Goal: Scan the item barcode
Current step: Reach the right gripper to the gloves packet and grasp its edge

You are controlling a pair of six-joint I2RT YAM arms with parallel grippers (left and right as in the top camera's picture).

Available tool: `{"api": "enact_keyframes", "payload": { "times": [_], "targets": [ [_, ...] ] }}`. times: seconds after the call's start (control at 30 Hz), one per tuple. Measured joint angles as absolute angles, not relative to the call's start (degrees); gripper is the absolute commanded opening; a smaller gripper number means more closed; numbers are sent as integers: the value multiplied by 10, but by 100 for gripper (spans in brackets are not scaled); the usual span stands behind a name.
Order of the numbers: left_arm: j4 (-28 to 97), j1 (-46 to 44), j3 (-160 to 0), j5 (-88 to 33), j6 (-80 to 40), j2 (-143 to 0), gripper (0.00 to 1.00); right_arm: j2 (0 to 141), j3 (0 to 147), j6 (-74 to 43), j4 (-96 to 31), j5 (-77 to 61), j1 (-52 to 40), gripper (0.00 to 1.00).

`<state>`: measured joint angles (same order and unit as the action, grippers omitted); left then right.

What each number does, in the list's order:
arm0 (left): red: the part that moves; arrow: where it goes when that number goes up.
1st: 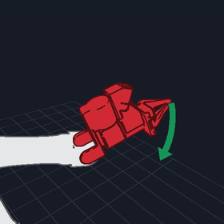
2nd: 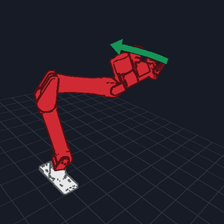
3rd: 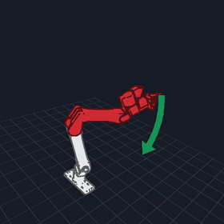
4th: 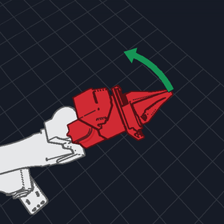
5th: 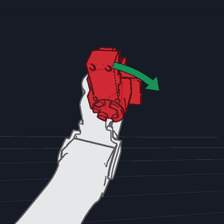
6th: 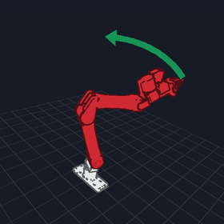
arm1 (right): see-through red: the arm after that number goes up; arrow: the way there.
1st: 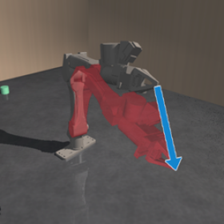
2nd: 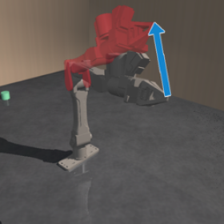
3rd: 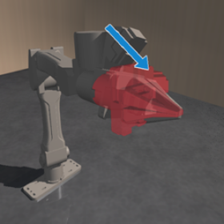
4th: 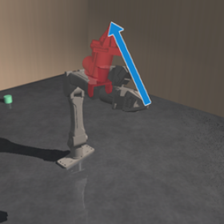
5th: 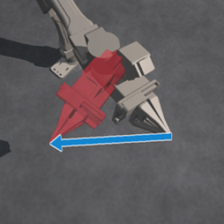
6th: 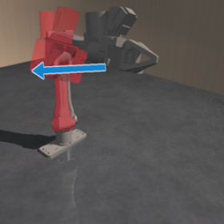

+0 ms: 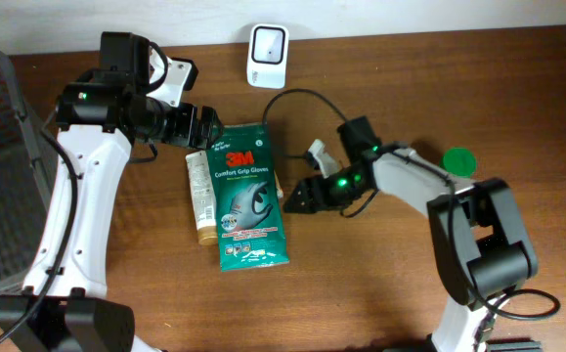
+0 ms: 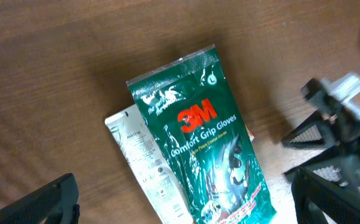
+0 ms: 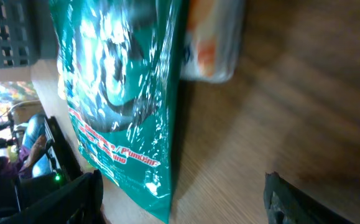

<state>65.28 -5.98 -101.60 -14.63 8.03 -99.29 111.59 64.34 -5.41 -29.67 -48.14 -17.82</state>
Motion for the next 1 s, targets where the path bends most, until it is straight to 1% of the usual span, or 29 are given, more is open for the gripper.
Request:
{"api": "enact_keyframes", "payload": {
  "times": [0.27,0.33,0.4,0.43,0.5,0.53,0.57,0.6,0.63,0.7,0.73,0.87,1.0],
  "targets": [
    [653,-60,-1016,-146,80,-993,99,1113,575,-182,-136,-510,-211,78],
    [653,-60,-1016,-146,80,-993,99,1113,560,-221,-85,-514,-238,78],
    [653,-60,-1016,-146,80,-993,99,1113,553,-260,-55,-508,-268,74],
    [653,-60,-1016,-146,80,-993,99,1114,552,-275,-42,-503,-279,71],
    [653,-60,-1016,-146,80,-993,100,1128,552,-314,-8,-502,-297,58],
    [653,-60,-1016,-146,80,-993,99,1134,553,-330,0,-502,-301,49],
    [653,-60,-1016,-146,80,-993,99,1139,553,-347,6,-500,-301,43],
    [653,-60,-1016,-146,80,-993,99,1144,553,-357,10,-502,-300,32],
    [653,-60,-1016,-146,80,-993,99,1150,552,-365,11,-503,-297,19],
    [653,-60,-1016,-146,80,-993,99,1154,552,-375,9,-494,-292,7],
    [653,-60,-1016,-146,80,-993,99,1158,551,-379,6,-491,-289,4],
    [653,-60,-1016,-146,80,-993,99,1156,550,-376,-13,-489,-273,4],
    [652,-60,-1016,-146,80,-993,99,1092,544,-333,-109,-455,-244,4]
  ]
}}
